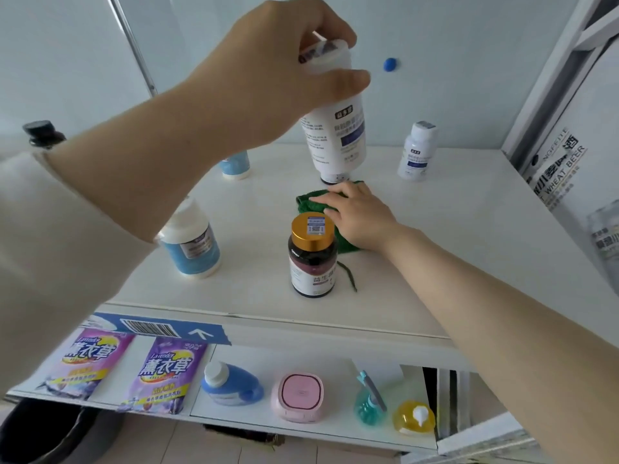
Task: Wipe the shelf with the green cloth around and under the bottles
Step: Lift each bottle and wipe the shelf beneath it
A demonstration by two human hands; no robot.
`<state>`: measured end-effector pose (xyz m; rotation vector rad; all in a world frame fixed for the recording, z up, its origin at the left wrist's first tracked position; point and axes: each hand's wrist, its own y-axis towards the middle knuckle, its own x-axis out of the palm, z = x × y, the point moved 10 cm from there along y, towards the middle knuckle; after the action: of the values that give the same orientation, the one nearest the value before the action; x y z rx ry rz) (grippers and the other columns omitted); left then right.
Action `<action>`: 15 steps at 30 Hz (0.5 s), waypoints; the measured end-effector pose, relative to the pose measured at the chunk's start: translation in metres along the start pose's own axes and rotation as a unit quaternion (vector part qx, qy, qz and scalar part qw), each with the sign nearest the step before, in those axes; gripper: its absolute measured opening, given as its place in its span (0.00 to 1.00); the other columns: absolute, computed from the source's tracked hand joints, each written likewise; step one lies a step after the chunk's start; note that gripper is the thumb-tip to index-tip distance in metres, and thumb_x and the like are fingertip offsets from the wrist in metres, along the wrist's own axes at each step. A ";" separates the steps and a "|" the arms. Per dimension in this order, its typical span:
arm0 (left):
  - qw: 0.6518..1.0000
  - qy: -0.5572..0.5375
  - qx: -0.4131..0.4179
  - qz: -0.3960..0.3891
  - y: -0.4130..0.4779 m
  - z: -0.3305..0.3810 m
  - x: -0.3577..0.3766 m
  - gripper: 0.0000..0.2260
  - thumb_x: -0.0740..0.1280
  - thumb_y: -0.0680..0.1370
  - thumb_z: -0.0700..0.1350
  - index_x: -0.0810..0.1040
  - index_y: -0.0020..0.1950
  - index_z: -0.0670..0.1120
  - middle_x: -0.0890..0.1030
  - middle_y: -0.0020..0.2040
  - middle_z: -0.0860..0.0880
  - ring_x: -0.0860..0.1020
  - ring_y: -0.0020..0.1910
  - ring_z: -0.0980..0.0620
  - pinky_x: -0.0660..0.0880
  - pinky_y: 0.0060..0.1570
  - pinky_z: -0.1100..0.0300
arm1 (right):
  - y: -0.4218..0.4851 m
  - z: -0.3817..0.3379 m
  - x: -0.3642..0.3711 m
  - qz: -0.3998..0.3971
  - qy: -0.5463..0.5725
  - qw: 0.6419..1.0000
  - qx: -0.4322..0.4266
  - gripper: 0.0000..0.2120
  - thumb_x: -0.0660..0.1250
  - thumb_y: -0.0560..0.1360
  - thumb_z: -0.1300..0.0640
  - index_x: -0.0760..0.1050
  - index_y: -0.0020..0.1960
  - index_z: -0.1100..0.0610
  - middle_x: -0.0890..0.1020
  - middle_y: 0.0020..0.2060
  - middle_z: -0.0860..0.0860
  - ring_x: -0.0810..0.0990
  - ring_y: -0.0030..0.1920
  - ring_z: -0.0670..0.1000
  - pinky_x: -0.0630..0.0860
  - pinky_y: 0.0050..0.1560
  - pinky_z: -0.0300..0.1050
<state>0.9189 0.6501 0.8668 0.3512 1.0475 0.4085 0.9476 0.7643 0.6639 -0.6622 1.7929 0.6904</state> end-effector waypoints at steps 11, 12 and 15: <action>0.995 -0.042 0.054 -0.075 -0.013 0.041 0.050 0.17 0.65 0.74 0.53 0.72 0.62 0.53 0.75 0.53 0.55 0.73 0.45 0.57 0.68 0.34 0.78 | -0.159 0.018 -0.037 0.033 0.042 0.998 -0.012 0.16 0.57 0.78 0.57 0.73 0.63 0.44 0.65 0.67 0.37 0.62 0.67 0.42 0.62 0.62 0.38; 0.993 -0.047 0.058 -0.091 -0.017 0.045 0.063 0.18 0.66 0.73 0.53 0.72 0.62 0.53 0.75 0.53 0.56 0.73 0.46 0.57 0.67 0.35 0.77 | -0.176 0.033 -0.041 0.024 0.039 0.999 0.003 0.16 0.57 0.78 0.57 0.72 0.63 0.44 0.64 0.66 0.35 0.61 0.66 0.39 0.62 0.62 0.38; 0.987 -0.056 0.064 -0.133 -0.031 0.051 0.099 0.18 0.67 0.73 0.53 0.72 0.62 0.53 0.74 0.49 0.56 0.71 0.41 0.59 0.64 0.37 0.80 | -0.203 0.107 -0.059 0.045 0.015 0.992 0.116 0.17 0.55 0.78 0.57 0.70 0.65 0.45 0.65 0.68 0.40 0.63 0.67 0.44 0.60 0.65 0.42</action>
<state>1.0123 0.6664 0.8005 0.3394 0.9979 0.0806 1.1782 0.7105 0.6618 -0.4405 1.9041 0.5222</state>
